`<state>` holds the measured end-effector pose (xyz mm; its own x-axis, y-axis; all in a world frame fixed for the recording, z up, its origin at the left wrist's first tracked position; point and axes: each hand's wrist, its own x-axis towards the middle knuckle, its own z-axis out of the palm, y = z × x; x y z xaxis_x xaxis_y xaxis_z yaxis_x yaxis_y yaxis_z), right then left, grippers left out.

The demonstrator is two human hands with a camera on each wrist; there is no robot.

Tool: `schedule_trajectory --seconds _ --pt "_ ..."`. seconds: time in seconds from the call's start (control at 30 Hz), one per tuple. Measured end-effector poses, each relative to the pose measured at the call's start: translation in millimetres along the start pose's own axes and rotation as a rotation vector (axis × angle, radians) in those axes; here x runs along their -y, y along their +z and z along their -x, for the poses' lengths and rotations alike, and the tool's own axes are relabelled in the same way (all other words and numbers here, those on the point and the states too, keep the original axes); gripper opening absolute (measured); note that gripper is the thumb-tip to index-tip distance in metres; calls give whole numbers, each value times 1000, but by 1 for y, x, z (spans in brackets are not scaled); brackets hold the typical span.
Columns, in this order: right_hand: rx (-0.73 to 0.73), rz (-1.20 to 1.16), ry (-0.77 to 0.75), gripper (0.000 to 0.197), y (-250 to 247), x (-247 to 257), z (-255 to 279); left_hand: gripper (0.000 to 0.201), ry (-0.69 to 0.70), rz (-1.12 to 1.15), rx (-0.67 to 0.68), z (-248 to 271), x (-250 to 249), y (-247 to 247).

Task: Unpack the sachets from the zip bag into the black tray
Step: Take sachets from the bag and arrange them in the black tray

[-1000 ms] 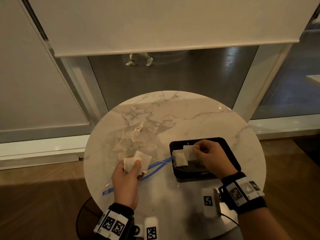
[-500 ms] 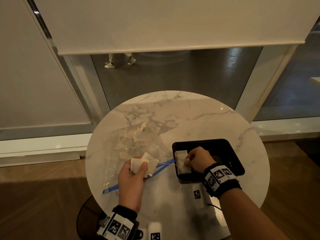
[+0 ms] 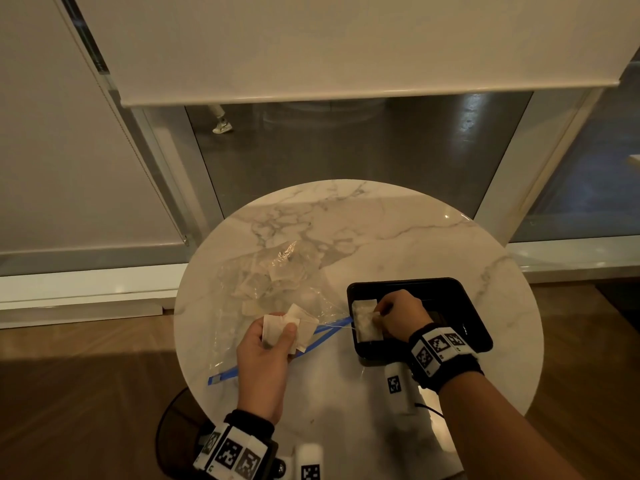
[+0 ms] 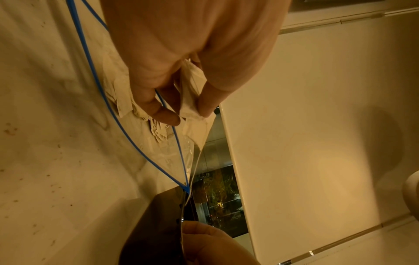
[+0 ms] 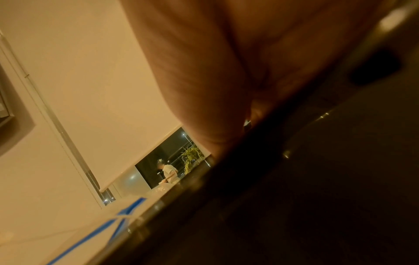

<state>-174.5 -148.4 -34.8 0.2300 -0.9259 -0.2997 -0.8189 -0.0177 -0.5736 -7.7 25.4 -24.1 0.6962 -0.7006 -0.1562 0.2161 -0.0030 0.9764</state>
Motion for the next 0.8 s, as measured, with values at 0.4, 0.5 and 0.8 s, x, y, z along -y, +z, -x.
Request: schedule_trajectory --seconds 0.4,0.5,0.8 --pt "-146 -233 -72 10 -18 -7 25 13 49 -49 53 8 -4 5" --pt "-124 -422 -187 13 -18 8 55 16 29 -38 104 13 -5 13" --pt "323 -702 -298 15 -16 19 95 20 -52 -25 294 26 -15 25"
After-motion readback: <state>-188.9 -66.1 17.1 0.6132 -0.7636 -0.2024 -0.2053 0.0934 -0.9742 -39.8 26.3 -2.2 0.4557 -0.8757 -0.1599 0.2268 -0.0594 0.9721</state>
